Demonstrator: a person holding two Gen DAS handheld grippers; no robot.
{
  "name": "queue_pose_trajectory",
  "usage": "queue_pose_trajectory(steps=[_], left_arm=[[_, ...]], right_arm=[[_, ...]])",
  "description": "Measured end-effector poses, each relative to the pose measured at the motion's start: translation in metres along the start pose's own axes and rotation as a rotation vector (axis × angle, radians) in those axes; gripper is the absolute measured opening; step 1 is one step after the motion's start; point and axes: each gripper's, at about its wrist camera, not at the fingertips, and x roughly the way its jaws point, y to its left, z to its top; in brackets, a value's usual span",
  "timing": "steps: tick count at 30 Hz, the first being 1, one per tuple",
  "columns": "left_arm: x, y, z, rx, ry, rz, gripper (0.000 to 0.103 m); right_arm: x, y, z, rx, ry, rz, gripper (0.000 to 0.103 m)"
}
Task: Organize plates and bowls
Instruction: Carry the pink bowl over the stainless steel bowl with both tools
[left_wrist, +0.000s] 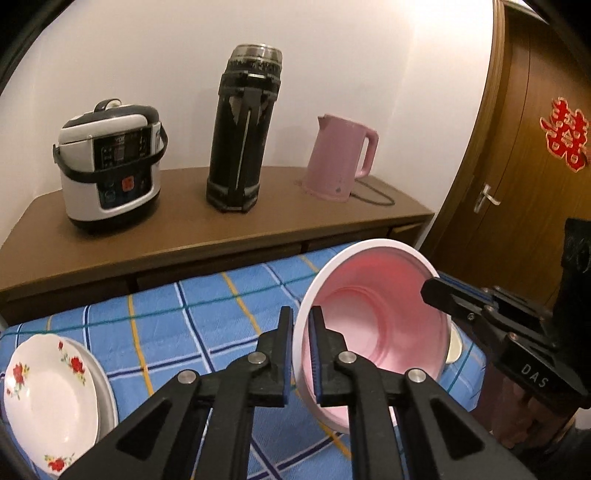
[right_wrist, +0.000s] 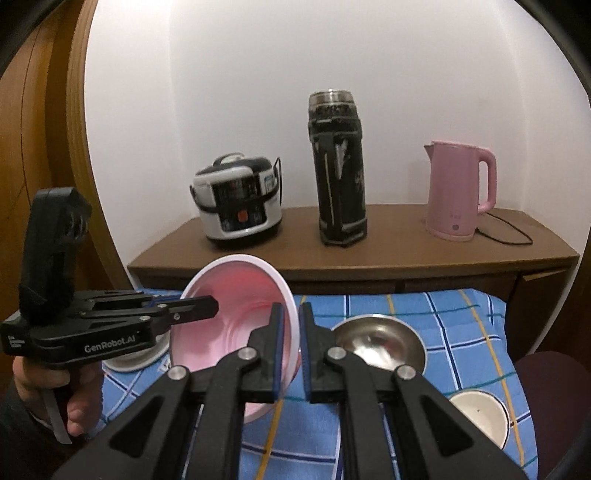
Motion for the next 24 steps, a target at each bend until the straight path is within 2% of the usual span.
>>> queue_pose_trajectory(steps=[9,14,24], left_arm=[[0.010,-0.013,0.028,0.017,-0.030,-0.043,0.007],[0.024,-0.019,0.038,-0.008,-0.015,-0.086,0.007],[0.061,-0.029,0.041,-0.031,0.062,-0.114,0.007]], right_arm=[[-0.007,-0.014,0.025,0.022,-0.057,-0.063,0.008],[-0.005,-0.029,0.030,0.048,-0.058,-0.101,0.008],[0.007,-0.062,0.024,0.115,-0.011,-0.146,0.008]])
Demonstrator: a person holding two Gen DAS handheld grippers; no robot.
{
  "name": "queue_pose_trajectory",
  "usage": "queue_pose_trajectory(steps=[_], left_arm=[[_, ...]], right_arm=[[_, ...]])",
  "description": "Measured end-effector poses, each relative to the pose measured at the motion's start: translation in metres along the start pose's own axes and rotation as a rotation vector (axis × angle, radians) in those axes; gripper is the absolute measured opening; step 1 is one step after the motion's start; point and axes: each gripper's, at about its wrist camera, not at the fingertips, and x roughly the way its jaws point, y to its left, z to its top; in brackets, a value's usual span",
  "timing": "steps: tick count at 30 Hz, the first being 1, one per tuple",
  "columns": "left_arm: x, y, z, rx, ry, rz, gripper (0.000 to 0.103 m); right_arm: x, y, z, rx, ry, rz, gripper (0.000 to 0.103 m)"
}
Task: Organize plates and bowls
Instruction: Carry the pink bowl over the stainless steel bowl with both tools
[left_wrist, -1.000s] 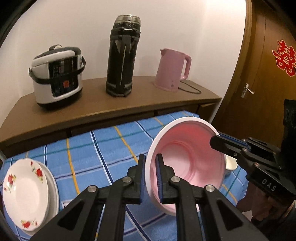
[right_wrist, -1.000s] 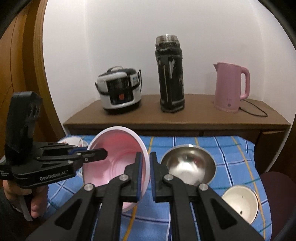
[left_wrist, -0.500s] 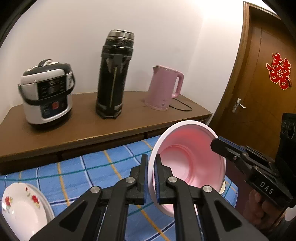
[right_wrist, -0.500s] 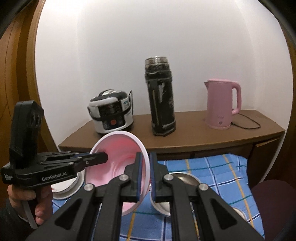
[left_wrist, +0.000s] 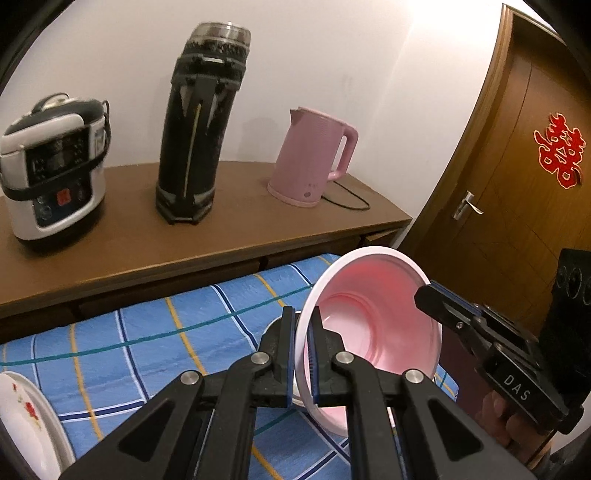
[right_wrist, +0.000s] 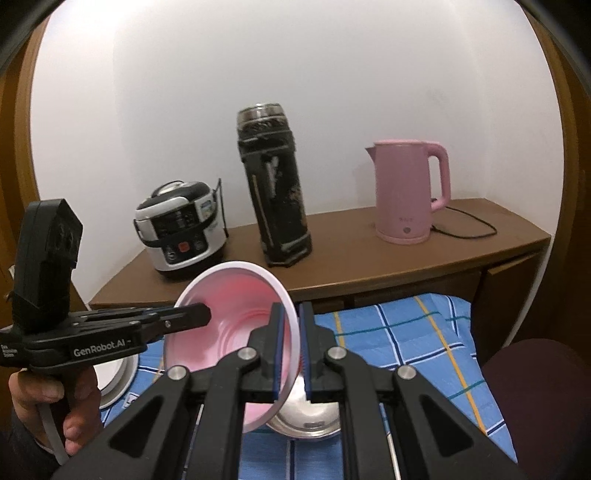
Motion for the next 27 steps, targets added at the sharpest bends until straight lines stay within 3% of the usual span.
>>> queue_pose_trajectory(steps=[9,20,27], left_arm=[[0.026,-0.021,-0.001,0.089,0.052,0.034,0.007],[0.039,-0.020,-0.008,0.084,0.115,-0.008,0.008],[0.046,-0.015,-0.009,0.066,0.126,0.003,0.008]], right_arm=[[0.011,-0.028,-0.007,0.059,0.053,-0.050,0.009],[0.019,-0.031,-0.006,0.056,0.079,-0.109,0.012],[0.036,-0.029,-0.006,0.037,0.113,-0.120,0.013]])
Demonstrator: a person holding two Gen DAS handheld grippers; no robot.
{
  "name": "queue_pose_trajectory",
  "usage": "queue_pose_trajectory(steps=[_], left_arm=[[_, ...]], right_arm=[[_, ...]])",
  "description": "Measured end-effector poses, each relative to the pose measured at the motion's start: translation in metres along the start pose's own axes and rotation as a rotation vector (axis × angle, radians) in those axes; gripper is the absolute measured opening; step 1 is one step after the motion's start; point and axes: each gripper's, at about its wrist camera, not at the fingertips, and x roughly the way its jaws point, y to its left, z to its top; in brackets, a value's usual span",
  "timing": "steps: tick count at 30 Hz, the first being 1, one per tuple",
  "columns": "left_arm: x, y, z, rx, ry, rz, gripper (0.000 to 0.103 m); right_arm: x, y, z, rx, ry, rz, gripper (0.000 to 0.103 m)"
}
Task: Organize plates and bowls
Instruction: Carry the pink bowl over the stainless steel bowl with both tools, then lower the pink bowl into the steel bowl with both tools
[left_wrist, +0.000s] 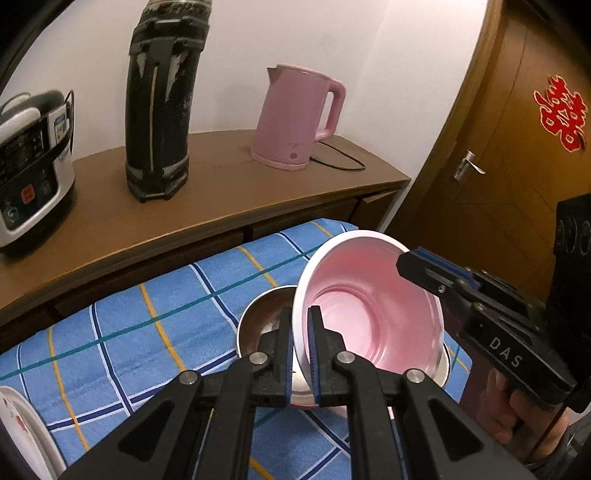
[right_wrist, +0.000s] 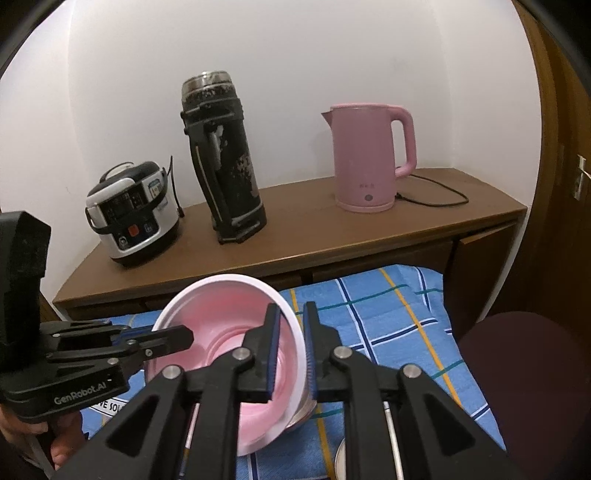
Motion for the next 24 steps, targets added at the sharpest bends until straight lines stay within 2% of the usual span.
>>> queue_pose_trajectory(steps=[9,24], left_arm=[[0.020,0.014,-0.004,-0.033,0.051,0.008,0.008],[0.031,0.016,-0.007,-0.035,0.088,0.010,0.009]], right_arm=[[0.025,-0.004,-0.008,0.000,0.059,0.003,0.013],[0.038,-0.005,-0.010,-0.014,0.095,-0.004,0.014]])
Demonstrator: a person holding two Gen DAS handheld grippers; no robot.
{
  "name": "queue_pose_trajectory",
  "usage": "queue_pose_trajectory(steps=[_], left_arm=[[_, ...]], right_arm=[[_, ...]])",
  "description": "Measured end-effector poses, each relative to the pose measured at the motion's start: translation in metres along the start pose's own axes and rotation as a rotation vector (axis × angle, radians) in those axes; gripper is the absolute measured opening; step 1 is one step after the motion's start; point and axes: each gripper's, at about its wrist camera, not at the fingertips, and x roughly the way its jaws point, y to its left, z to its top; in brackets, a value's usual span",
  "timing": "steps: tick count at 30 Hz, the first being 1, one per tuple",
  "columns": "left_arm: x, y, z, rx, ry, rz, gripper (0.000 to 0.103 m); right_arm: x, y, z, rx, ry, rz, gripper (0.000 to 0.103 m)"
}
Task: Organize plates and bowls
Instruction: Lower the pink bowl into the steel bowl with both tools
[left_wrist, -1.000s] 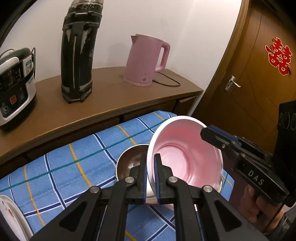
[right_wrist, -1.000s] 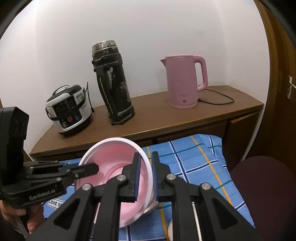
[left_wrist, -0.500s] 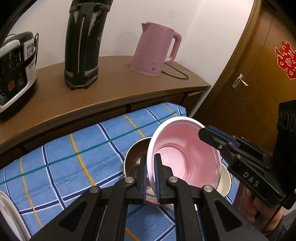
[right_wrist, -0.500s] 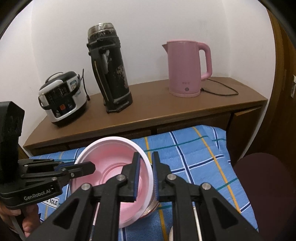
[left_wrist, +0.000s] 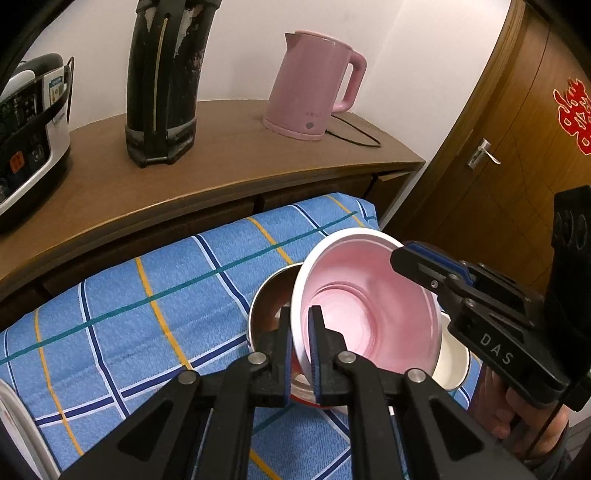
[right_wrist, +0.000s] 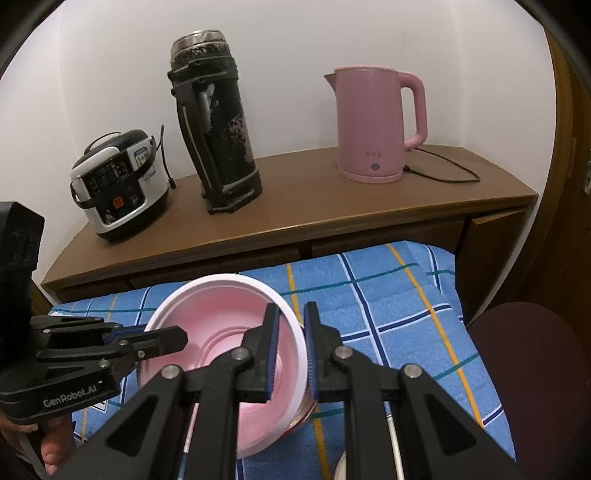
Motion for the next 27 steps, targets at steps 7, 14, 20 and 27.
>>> queue_pose_trajectory(steps=[7,14,20,27], left_arm=[[0.004,0.004,-0.001,-0.011,0.023,-0.007,0.010],[0.007,0.003,-0.001,-0.019,0.044,-0.016,0.011],[0.010,0.005,0.000,-0.027,0.060,-0.018,0.012],[0.017,0.008,-0.002,-0.039,0.084,-0.017,0.013]], right_arm=[[0.008,0.000,0.002,-0.015,0.024,-0.005,0.014],[0.014,0.002,0.005,-0.035,0.043,-0.014,0.016],[0.020,0.005,0.008,-0.059,0.064,-0.022,0.017],[0.030,0.007,0.005,-0.073,0.097,-0.030,0.018]])
